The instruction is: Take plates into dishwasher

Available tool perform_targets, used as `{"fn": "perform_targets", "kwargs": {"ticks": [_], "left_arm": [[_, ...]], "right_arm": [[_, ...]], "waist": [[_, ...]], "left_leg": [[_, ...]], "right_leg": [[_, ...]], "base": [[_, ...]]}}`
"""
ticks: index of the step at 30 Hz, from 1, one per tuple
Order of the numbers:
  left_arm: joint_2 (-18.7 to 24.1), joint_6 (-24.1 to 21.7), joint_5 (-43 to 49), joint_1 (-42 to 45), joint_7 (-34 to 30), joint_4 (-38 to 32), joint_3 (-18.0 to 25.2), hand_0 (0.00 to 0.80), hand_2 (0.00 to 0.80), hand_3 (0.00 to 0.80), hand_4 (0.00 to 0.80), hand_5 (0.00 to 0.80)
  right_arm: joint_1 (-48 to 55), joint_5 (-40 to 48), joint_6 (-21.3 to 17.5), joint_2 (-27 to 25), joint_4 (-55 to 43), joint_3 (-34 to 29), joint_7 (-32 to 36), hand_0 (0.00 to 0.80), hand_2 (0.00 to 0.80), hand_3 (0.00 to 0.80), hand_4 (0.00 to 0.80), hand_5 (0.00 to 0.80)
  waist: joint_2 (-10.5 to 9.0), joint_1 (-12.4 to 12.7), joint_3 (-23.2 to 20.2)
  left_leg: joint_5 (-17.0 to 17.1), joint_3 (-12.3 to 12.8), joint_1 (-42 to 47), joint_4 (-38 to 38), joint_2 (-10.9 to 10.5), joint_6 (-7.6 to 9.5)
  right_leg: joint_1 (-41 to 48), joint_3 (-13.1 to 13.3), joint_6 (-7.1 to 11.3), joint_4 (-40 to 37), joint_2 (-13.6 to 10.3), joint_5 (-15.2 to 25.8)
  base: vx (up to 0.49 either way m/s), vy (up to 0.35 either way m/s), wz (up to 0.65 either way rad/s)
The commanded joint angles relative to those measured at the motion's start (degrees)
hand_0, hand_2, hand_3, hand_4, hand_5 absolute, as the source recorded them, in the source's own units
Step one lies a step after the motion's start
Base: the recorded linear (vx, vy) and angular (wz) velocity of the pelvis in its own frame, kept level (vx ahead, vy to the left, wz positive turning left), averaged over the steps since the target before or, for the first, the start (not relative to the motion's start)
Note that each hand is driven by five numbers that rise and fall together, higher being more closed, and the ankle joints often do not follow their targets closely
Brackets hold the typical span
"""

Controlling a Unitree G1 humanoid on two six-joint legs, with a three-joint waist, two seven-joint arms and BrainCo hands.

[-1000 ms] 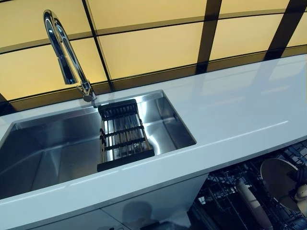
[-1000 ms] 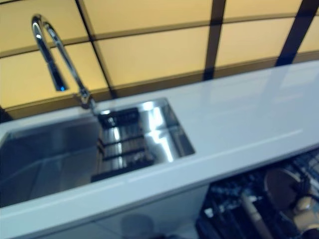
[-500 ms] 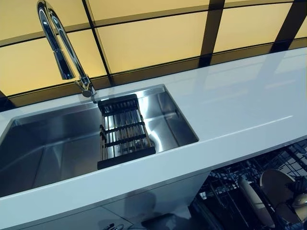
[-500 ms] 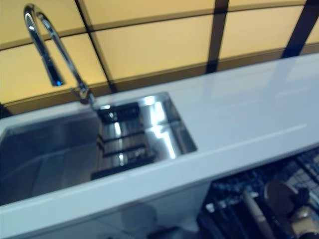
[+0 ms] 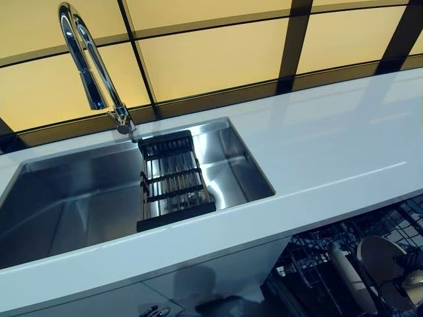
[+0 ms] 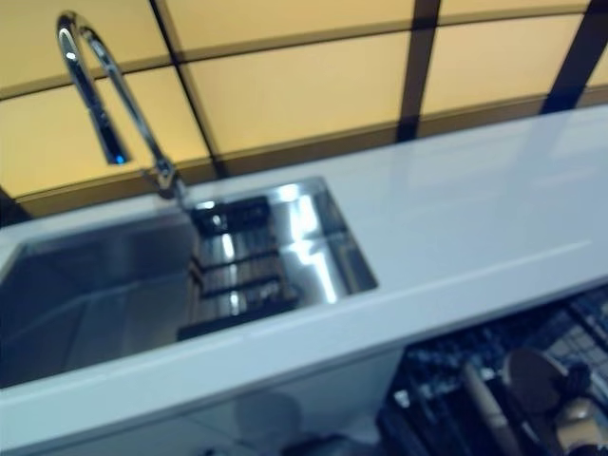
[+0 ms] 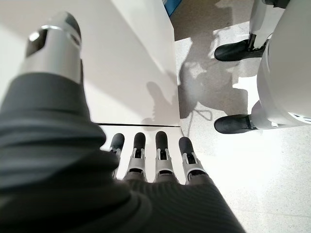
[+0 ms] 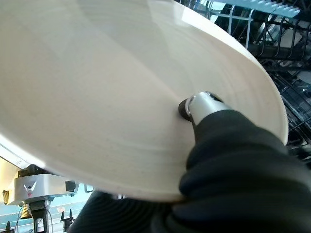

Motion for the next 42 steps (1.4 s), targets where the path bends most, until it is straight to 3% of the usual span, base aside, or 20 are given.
{"fn": "perform_targets", "kwargs": {"ticks": [1, 12, 13, 29, 39, 42], "left_arm": [[1.69, -2.03, -1.14, -3.24, -1.04, 1.12, -2.90, 0.000, 0.000, 0.000, 0.000, 0.000], [0.99, -2.39, -1.16, -3.30, -1.26, 1.82, -3.25, 0.000, 0.000, 0.000, 0.000, 0.000], [0.87, -2.40, -1.24, -3.39, -1.21, 1.89, -3.22, 0.000, 0.000, 0.000, 0.000, 0.000], [1.47, -2.97, 0.08, -3.19, -0.58, 3.51, -1.69, 0.000, 0.000, 0.000, 0.000, 0.000], [1.84, -1.95, 0.93, -2.83, 0.84, 3.37, 0.26, 0.000, 0.000, 0.000, 0.000, 0.000], [2.00, -1.38, 0.96, -3.09, 2.47, 4.48, 1.54, 0.000, 0.000, 0.000, 0.000, 0.000]], "right_arm": [[-4.88, 6.16, -1.39, 4.25, 2.53, 2.44, 1.40, 0.800, 0.800, 0.800, 0.800, 0.800], [-5.64, 7.97, -1.62, 5.87, 1.03, 3.29, 2.75, 0.800, 0.800, 0.800, 0.800, 0.800], [-5.95, 8.66, -0.93, 6.19, 0.34, 3.71, 2.16, 0.000, 0.000, 0.000, 0.000, 0.000], [-3.06, 10.00, 1.34, 4.50, -3.20, 0.88, 3.93, 0.000, 0.000, 0.000, 0.000, 0.000], [-0.19, 9.43, 6.60, -0.70, -11.15, -3.19, 5.12, 0.000, 0.000, 0.000, 0.000, 0.000], [0.94, 9.06, 9.45, -4.64, -14.57, -5.39, 7.11, 0.000, 0.000, 0.000, 0.000, 0.000]], "waist": [[-0.98, 1.79, -1.29], [-0.80, 1.89, -1.42], [-0.91, 1.84, -1.43], [-3.95, 1.19, -2.00], [-6.45, -0.20, -2.35], [-8.06, -1.37, -2.77]], "left_leg": [[-1.88, -3.37, 0.55, -0.12, 0.51, -1.38], [-1.93, -3.74, 0.67, -0.12, 0.32, -1.44], [-1.99, -3.77, 0.74, -0.12, 0.34, -1.40], [-2.41, -3.37, 1.47, -0.12, 1.08, -1.33], [-2.59, -2.20, 2.21, -0.12, 1.72, -1.45], [-2.74, -1.33, 2.63, -0.12, 2.04, -1.42]], "right_leg": [[-2.42, -0.56, 6.72, 0.13, -4.61, 3.38], [-2.31, -0.61, 6.65, 0.13, -4.81, 3.34], [-2.33, -0.39, 6.58, 0.13, -4.76, 3.34], [-1.66, 0.34, 6.55, 0.13, -3.97, 3.35], [-1.29, 1.40, 6.66, 0.13, -3.34, 3.59], [-1.12, 2.29, 6.65, 0.13, -2.83, 3.65]], "base": [[-0.005, 0.022, 0.03], [-0.002, 0.012, 0.03], [0.000, 0.000, 0.00], [0.000, 0.000, 0.00], [0.002, 0.002, 0.00], [0.023, 0.024, -0.03]]}}
